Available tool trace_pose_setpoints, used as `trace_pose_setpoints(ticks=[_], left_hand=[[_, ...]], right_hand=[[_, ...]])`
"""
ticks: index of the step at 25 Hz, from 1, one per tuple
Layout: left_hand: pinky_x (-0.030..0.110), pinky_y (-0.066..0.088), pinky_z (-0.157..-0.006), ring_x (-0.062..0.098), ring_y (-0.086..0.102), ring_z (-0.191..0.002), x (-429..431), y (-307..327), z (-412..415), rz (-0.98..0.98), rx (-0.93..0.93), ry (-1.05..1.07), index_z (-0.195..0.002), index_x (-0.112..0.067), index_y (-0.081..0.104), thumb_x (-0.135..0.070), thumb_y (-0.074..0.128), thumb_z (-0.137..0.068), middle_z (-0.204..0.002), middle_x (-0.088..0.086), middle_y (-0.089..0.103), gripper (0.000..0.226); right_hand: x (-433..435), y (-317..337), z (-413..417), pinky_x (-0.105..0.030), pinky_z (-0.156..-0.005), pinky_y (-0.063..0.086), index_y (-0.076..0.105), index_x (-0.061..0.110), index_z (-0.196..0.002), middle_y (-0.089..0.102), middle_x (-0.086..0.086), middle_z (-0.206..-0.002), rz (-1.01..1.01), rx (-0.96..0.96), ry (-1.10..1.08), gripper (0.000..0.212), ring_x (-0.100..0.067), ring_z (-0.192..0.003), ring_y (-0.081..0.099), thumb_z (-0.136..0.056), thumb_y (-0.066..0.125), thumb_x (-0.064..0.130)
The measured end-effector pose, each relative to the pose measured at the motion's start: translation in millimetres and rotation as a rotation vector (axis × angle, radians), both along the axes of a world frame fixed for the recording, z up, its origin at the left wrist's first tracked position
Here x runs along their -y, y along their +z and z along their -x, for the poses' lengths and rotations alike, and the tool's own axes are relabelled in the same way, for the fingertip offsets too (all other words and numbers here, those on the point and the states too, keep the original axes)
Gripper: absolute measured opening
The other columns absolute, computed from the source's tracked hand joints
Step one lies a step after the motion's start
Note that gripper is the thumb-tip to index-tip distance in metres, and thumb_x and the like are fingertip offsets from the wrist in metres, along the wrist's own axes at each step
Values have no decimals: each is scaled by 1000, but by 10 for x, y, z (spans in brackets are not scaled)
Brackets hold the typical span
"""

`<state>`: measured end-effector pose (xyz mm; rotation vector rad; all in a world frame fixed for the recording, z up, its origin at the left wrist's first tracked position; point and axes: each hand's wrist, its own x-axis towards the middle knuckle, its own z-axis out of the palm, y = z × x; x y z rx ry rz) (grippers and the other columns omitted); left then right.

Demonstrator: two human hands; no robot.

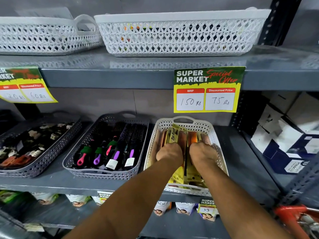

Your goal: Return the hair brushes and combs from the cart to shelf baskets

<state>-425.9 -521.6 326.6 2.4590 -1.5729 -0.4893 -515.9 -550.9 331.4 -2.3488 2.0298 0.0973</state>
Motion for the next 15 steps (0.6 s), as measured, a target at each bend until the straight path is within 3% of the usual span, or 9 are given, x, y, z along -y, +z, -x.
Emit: trace_pose_setpoints(ticks=[7, 10, 13, 15], left_hand=[[39, 53, -83, 28, 66, -104, -59, -1, 0, -6, 90, -40, -113, -9, 61, -21, 50, -97, -115, 12, 67, 23], [43, 47, -99, 31, 56, -123, -101, 79, -46, 59, 181, -120, -117, -7, 59, -12, 44, -93, -124, 17, 63, 29], [48, 31, -112, 37, 37, -138, -356, 214, -111, 235, 273, -239, -130, -6, 50, -23, 38, -94, -142, 20, 47, 42], [46, 43, -96, 37, 53, -120, -693, 245, -139, 510, 295, -270, -122, -10, 56, -31, 36, -94, -128, 15, 58, 41]], right_hand=[[-34, 3, 70, -42, -99, 39, 58, 18, -124, 51, -5, -140, 22, 33, -19, 43, -31, -121, 53, -86, 44, 2], [-70, -9, 112, -44, -97, 42, 60, 20, -119, 49, -6, -140, 77, 85, 39, 40, -32, -113, 58, -83, 50, 5], [-238, 56, 250, -40, -87, 50, 66, 25, -107, 55, -6, -134, 233, 395, 119, 25, -29, -106, 63, -86, 54, 19], [-521, 170, 395, -32, -83, 52, 70, 26, -103, 66, -3, -119, 291, 757, 162, 18, -20, -99, 65, -89, 59, 22]])
